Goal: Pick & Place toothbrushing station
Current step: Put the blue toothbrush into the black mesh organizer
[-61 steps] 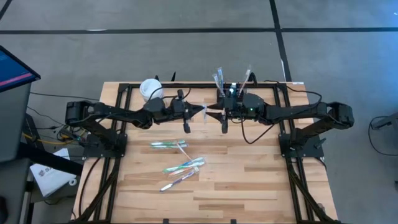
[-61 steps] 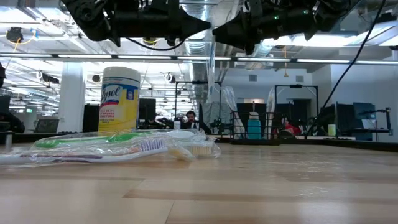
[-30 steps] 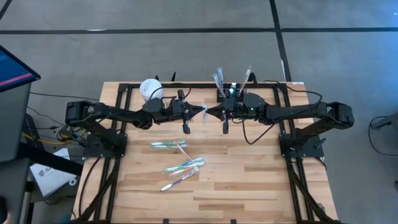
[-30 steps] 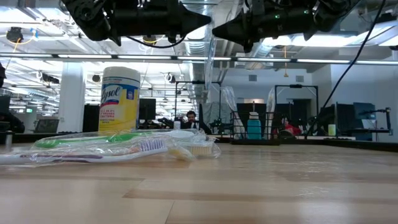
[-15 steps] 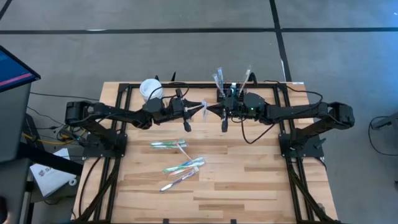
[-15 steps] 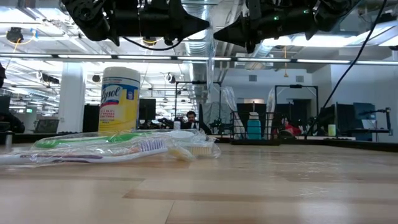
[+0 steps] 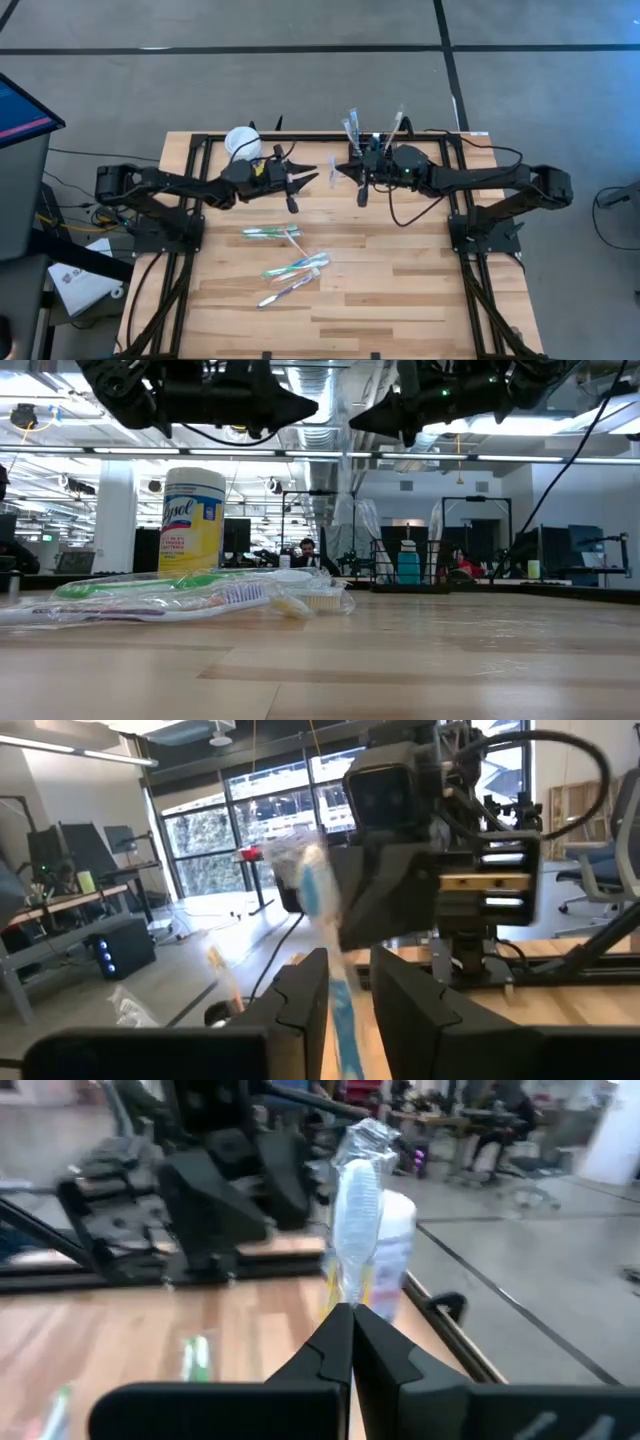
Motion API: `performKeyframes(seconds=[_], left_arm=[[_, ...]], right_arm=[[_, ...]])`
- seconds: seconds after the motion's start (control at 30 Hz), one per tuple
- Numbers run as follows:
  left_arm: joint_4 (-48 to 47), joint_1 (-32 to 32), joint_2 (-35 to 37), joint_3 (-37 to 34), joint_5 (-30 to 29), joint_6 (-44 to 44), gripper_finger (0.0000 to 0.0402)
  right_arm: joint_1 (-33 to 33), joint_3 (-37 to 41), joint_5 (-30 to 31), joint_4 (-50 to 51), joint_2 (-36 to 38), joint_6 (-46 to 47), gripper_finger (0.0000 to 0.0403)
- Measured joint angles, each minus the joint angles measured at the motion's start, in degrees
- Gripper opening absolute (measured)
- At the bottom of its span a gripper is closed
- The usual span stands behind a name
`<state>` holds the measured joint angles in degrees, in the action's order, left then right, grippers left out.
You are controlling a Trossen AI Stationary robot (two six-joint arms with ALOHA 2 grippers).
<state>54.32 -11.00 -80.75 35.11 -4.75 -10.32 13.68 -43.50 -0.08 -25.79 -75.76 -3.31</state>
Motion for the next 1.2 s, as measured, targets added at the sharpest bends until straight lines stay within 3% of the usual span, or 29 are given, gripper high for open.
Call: performKeyframes(seconds=[0.4, 0.57, 0.9, 1.2], left_arm=[[0.1, 0.61, 5.62, -5.3, 0.04, 1.63, 0.0066], [0.12, 0.61, 6.12, -5.95, 0.04, 3.05, 0.0066], [0.12, 0.61, 6.1, -6.02, 0.07, 3.29, 0.0066], [0.12, 0.81, 6.08, -6.02, 0.09, 3.31, 0.0066]], right_arm=[[3.69, -0.03, 7.31, 8.96, 7.38, -1.64, 0.0], [5.92, 0.47, 7.7, 9.71, 8.52, -1.68, 0.0], [12.36, 12.69, 9.46, 3.54, 16.63, 1.3, 0.0], [17.65, 18.93, 13.32, 1.88, 24.37, 2.29, 0.0]])
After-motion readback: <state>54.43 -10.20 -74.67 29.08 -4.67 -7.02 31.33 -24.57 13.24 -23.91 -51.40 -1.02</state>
